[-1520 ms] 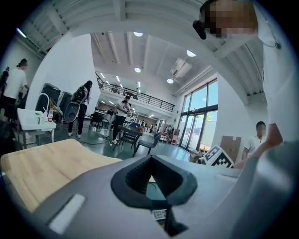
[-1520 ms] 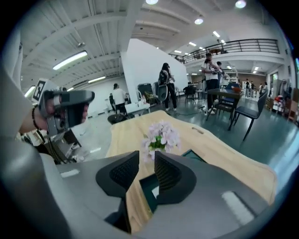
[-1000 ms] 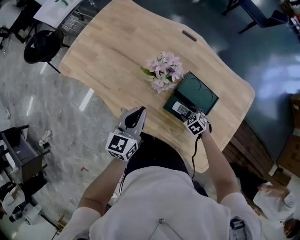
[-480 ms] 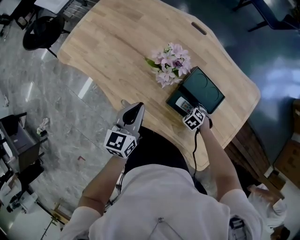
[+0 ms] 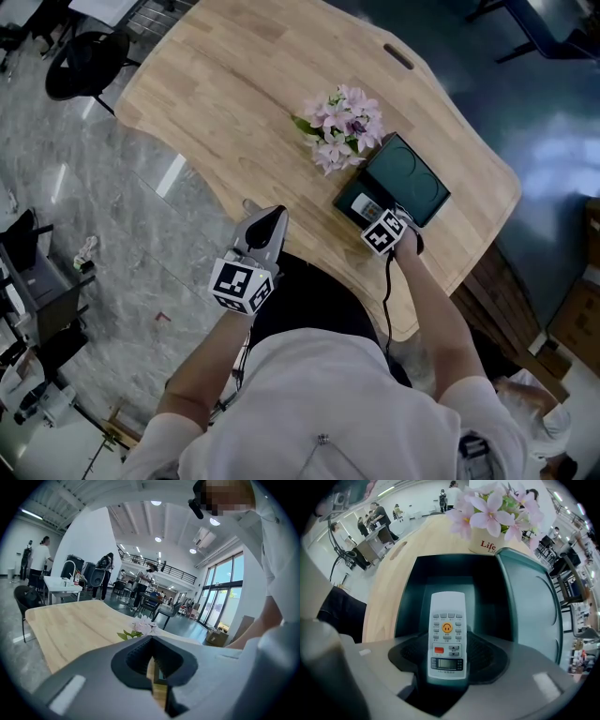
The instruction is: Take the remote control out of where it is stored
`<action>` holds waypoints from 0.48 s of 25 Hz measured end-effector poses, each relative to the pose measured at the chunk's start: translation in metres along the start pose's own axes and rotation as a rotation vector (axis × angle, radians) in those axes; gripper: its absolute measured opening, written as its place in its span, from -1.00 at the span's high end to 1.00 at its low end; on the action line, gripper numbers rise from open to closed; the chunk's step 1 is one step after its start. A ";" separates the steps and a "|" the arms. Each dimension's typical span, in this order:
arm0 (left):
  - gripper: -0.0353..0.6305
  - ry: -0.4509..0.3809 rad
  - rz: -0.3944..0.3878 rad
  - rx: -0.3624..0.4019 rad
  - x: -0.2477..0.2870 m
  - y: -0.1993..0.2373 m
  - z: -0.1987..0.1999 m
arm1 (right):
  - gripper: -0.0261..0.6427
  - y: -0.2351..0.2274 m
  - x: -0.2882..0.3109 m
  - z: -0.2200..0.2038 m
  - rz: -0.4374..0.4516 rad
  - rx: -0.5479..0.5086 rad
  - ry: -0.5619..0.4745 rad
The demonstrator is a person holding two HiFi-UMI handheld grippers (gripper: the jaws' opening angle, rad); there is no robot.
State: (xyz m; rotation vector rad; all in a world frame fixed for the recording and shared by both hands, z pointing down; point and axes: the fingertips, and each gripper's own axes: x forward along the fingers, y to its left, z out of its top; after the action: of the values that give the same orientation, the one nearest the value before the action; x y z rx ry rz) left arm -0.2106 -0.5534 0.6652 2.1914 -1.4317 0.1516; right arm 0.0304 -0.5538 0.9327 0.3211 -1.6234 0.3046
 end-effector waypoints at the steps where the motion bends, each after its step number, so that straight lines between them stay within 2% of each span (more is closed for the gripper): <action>1: 0.89 0.003 0.001 0.001 -0.001 0.000 -0.001 | 0.08 0.000 0.000 0.000 -0.001 0.001 -0.003; 7: 0.89 0.014 0.022 0.000 -0.008 0.005 -0.003 | 0.11 -0.007 -0.009 -0.005 -0.081 0.023 -0.034; 12: 0.89 0.013 0.007 0.020 -0.010 -0.002 0.003 | 0.13 -0.009 -0.053 0.007 -0.108 0.066 -0.165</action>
State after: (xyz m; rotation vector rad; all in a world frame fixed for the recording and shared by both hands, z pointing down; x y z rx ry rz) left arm -0.2136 -0.5455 0.6580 2.1979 -1.4369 0.1826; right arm 0.0314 -0.5635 0.8794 0.4930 -1.7527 0.2547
